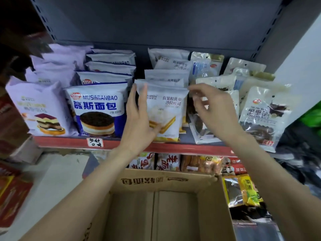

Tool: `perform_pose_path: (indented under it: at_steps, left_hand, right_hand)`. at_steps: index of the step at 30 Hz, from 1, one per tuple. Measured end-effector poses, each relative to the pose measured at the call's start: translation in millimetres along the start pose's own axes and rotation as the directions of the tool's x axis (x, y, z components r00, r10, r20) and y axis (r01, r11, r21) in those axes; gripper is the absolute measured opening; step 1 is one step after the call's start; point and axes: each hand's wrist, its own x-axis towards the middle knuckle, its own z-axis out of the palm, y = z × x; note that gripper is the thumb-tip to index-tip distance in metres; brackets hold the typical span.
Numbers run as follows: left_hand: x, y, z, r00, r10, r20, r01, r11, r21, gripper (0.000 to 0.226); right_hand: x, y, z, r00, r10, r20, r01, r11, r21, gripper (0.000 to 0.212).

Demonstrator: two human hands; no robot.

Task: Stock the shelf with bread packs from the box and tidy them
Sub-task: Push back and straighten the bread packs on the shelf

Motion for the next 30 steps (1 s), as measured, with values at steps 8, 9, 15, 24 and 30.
perform_pose_path:
  at_steps: [8,9,15,24,30]
  left_hand:
    - [92.9,17.7,-17.8,0.854,-0.086,0.513,-0.239,0.811,0.534,0.128]
    - [98.0,15.5,-16.9,0.821,-0.133,0.555,-0.232,0.811,0.538,0.129]
    - [77.8,5.8,-13.4,0.866,-0.047,0.498,-0.287,0.768,0.573,0.121]
    - [71.3,9.8,-7.5,0.919,0.149,0.364,-0.363,0.678,0.639,0.111]
    - [74.3,5.3,-13.6,0.941,0.135,0.311,-0.294,0.780,0.552,0.125]
  right_hand:
    - [110.8,23.1,10.5,0.885,-0.052,0.462,0.144,0.976,-0.166,0.034]
    - [119.8,25.8,18.1,0.856,-0.042,0.515,0.151,0.974,-0.171,0.036]
    - [140.2,31.6,47.5,0.787,0.059,0.614,0.094,0.972,-0.214,0.047]
    - [142.9,29.3,47.7,0.891,-0.029,0.452,0.076,0.993,-0.088,0.021]
    - [126.4,25.1,37.5,0.790,-0.013,0.613,0.071,0.995,-0.070,0.025]
